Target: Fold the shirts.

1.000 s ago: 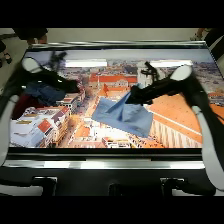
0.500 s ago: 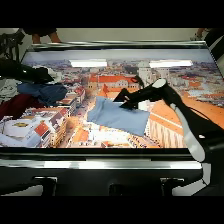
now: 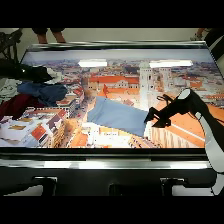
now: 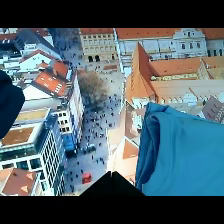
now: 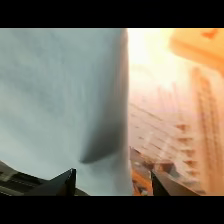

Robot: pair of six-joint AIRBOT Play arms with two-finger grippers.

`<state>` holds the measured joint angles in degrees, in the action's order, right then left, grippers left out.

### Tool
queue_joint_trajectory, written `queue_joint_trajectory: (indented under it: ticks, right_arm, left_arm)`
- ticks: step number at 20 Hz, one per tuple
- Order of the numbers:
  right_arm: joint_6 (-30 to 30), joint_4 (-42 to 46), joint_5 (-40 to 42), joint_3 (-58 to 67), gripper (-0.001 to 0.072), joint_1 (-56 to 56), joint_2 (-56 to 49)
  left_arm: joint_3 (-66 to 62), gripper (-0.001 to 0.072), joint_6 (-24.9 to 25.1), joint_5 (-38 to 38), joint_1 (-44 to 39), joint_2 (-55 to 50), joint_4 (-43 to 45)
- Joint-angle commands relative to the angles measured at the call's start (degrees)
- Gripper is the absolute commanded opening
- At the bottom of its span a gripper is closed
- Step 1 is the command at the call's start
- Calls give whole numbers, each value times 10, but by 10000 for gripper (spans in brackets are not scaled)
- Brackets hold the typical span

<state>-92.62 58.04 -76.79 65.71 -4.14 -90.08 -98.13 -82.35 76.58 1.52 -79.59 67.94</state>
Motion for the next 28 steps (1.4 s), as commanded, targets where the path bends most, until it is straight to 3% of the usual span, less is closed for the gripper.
queue_joint_trajectory:
  ticks: [1,2,3,4,6,9,13,18,20,25,28]
  right_arm:
    - [15,-54,107,-56,564,36,-5]
    - [13,-65,132,-56,514,47,-10]
    - [19,-84,145,-55,323,51,-10]
    - [37,-114,144,-48,53,49,-9]
    - [82,-151,116,-8,39,28,-7]
    - [81,-156,47,110,38,-48,-6]
    - [61,-156,-52,222,38,-216,-5]
    - [21,-134,-132,232,39,-452,-4]
    - [12,-91,-138,231,39,-519,2]
    - [-59,201,-137,156,39,-564,41]
    - [-110,219,-84,12,39,-563,92]
  left_arm:
    - [0,36,-1,-1,-14,0,0]
    - [0,36,-2,-1,-17,0,0]
    - [0,35,-2,-1,-20,0,0]
    - [0,35,-2,-1,-22,0,0]
    - [0,35,-2,-1,-23,0,0]
    - [0,36,-2,-1,-23,-5,0]
    - [11,36,-2,-2,-23,-8,0]
    - [43,36,-2,-1,-23,-8,0]
    - [48,36,-2,-1,-23,-8,0]
    - [48,36,-2,-5,-24,-8,0]
    - [48,36,-2,-22,-32,-8,0]
